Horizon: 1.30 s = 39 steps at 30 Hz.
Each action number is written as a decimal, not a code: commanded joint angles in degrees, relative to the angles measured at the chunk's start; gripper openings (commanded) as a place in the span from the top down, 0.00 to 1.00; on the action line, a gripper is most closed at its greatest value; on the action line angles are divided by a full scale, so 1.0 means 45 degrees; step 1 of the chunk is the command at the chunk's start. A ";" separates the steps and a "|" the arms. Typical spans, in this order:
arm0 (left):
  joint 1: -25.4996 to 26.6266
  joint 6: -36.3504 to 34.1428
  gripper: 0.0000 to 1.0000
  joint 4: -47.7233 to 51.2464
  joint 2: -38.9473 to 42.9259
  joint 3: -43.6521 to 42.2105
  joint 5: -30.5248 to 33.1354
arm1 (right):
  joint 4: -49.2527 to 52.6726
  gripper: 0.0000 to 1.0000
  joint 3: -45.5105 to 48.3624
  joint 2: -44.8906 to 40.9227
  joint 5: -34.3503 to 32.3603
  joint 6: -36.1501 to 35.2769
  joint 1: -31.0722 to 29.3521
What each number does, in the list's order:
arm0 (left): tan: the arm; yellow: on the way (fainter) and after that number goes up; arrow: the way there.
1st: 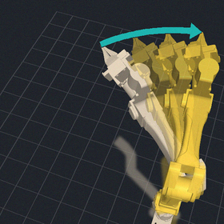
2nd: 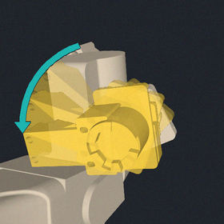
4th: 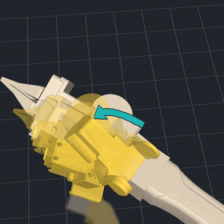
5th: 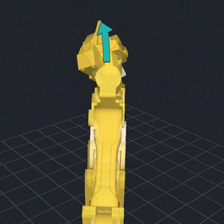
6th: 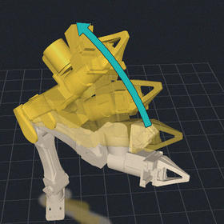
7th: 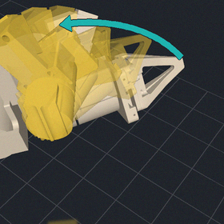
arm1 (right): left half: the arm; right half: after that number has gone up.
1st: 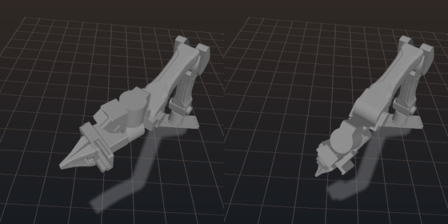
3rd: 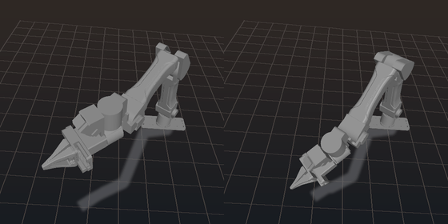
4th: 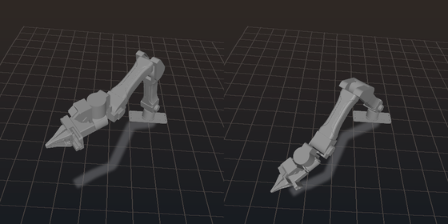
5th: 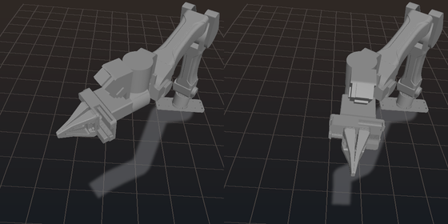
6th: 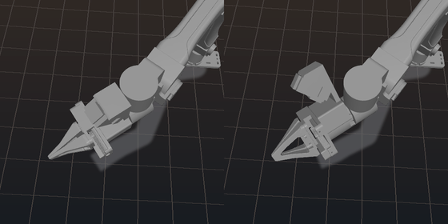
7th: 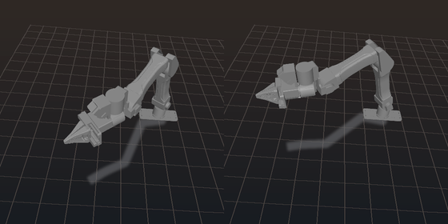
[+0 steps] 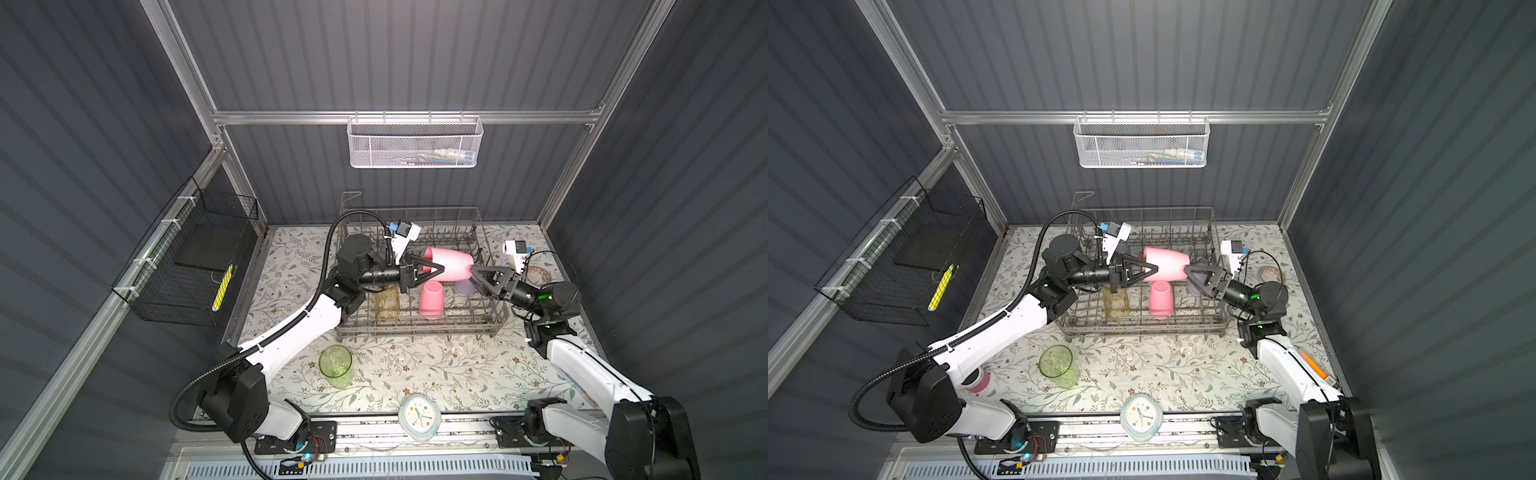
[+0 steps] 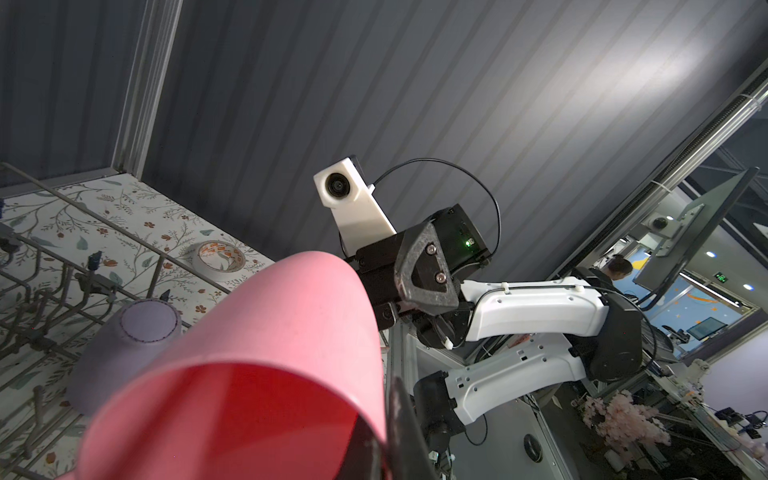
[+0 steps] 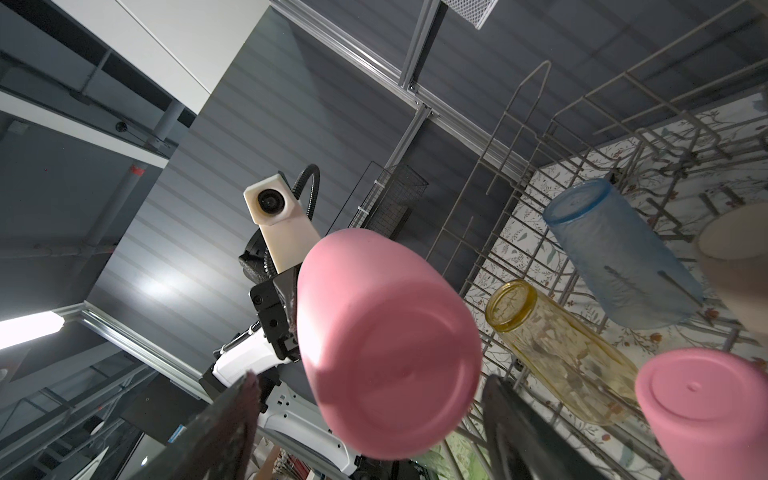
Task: Load the cups into the dish rack
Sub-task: 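Raise the pink cup toward the right gripper while the right gripper opens, then close the right gripper on the pink cup while the left releases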
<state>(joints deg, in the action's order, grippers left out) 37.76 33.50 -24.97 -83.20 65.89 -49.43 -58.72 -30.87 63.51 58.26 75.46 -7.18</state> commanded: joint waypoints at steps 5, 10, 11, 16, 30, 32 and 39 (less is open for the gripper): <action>-0.0090 0.0311 1.00 -0.0658 -0.0200 0.0033 -0.0743 | 0.0384 0.15 -0.0687 0.0041 0.0207 -0.0751 -0.0508; -0.0090 0.0315 1.00 -0.0647 -0.0242 -0.0118 -0.0888 | 0.0229 0.16 -0.0893 0.0580 0.0198 -0.0704 -0.0680; -0.0090 0.0302 1.00 -0.0628 -0.0243 -0.0134 -0.0897 | 0.0155 0.16 -0.0922 0.0656 0.0179 -0.0676 -0.0692; -0.0090 0.0290 1.00 -0.0530 -0.0389 -0.0104 -0.1084 | -0.0216 0.17 -0.1087 0.1031 0.0217 -0.0471 -0.0917; -0.0090 0.0071 1.00 -0.0174 -0.0595 0.0018 -0.1243 | -0.0621 0.27 -0.1211 0.1281 0.0300 -0.0421 -0.1217; -0.0090 0.0037 0.96 -0.0155 -0.0583 0.0002 -0.1236 | -0.0734 0.30 -0.1166 0.1256 0.0261 -0.0404 -0.1217; -0.0090 -0.0577 0.77 0.0577 -0.0018 -0.0064 -0.0944 | -0.0572 0.39 -0.1069 0.1138 0.0120 -0.0537 -0.1149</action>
<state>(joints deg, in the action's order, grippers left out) 37.54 33.01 -24.45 -84.97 65.89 -53.82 -59.16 -34.63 69.49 58.72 73.45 -12.16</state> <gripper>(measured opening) 0.223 0.732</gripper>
